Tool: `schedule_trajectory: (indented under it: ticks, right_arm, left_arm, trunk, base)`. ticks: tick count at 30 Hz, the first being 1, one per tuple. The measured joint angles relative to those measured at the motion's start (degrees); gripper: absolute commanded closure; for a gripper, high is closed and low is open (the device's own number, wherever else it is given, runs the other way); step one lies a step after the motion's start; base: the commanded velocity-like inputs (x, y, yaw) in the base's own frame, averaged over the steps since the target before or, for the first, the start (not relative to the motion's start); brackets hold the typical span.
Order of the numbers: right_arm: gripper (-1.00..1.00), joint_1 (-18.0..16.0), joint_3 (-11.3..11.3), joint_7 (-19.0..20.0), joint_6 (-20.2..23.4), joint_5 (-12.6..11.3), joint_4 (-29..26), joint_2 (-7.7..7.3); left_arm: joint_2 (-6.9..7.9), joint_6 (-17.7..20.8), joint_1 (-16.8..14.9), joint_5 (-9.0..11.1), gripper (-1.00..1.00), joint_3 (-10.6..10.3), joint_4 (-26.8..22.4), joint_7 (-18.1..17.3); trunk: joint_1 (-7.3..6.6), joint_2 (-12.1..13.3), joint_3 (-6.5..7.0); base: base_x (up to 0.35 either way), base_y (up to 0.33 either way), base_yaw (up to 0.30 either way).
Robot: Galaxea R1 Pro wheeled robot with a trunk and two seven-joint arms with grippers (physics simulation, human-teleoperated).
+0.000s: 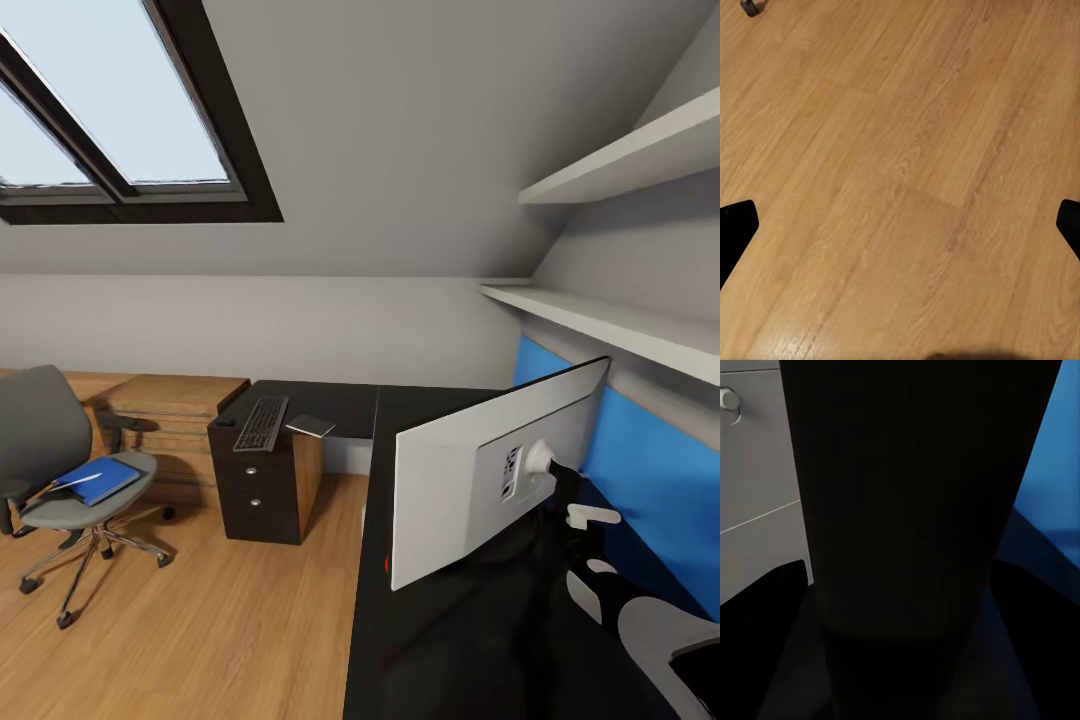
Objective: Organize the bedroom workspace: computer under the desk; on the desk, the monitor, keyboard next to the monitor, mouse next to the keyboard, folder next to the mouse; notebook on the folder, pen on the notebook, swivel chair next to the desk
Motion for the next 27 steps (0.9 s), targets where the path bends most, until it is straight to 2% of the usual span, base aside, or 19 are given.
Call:
schedule_trajectory:
  ticks: [9,21,27]
  right_arm:
    - [1.0,0.0,0.2,0.0,-0.1,-0.2,0.0,0.07]
    - [1.0,0.0,0.2,0.0,-0.1,-0.3,0.0,0.09]
    - [1.0,0.0,-0.1,0.2,0.2,0.5,-0.2,0.19]
  left_arm:
    - [0.0,0.0,0.0,0.0,-1.0,0.0,0.0,-0.1]
    - [0.0,0.0,0.0,0.0,-1.0,0.0,0.0,-0.1]
    - [0.0,0.0,0.0,0.0,-1.0,0.0,0.0,-0.1]
  trunk:
    - [-0.01,0.0,0.0]
    - [0.0,0.0,-0.01]
    - [-0.01,0.0,0.0]
  base:
    - [0.09,0.0,0.0]
    - [0.011,-0.004,0.0]
    - [0.078,-0.068,0.0]
